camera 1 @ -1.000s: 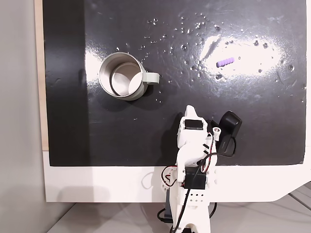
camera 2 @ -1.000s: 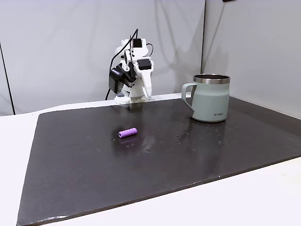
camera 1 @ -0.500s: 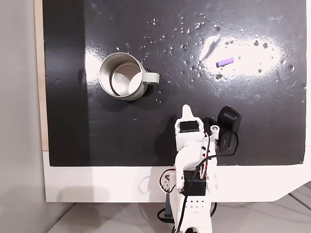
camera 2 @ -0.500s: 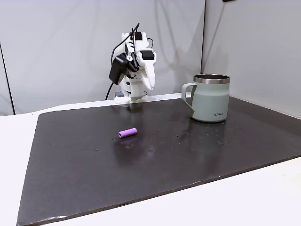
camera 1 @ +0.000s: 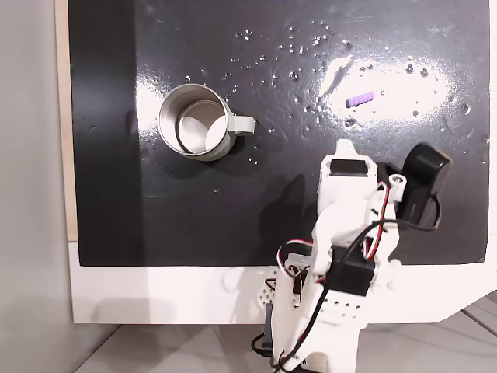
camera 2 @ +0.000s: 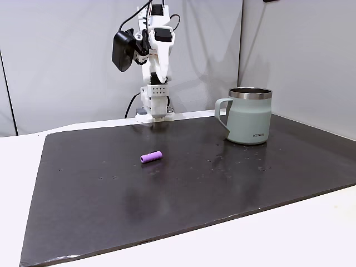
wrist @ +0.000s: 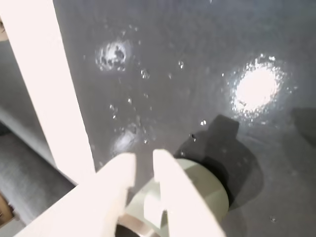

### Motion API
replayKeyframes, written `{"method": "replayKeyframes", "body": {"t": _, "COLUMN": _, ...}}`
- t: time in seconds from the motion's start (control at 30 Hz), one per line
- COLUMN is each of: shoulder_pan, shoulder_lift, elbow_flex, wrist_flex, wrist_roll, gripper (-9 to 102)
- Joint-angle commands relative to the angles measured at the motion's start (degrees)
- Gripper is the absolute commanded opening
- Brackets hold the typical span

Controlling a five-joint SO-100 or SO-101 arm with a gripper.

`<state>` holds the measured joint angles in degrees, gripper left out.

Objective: Grasp a pengrip and put it in the cup.

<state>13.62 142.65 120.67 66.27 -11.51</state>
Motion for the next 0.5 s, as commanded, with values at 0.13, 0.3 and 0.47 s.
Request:
{"method": "replayKeyframes", "body": {"t": 0.13, "shoulder_pan": 1.05, "shoulder_lift": -23.55, "elbow_flex": -22.06, "wrist_flex": 5.62, "wrist_roll": -4.31, "gripper": 12}}
{"method": "replayKeyframes", "body": {"t": 0.3, "shoulder_pan": 2.29, "shoulder_lift": -35.95, "elbow_flex": -32.70, "wrist_flex": 9.58, "wrist_roll": -5.10, "gripper": 27}}
{"method": "replayKeyframes", "body": {"t": 0.47, "shoulder_pan": 3.60, "shoulder_lift": -45.70, "elbow_flex": -40.34, "wrist_flex": 11.16, "wrist_roll": -5.10, "gripper": 31}}
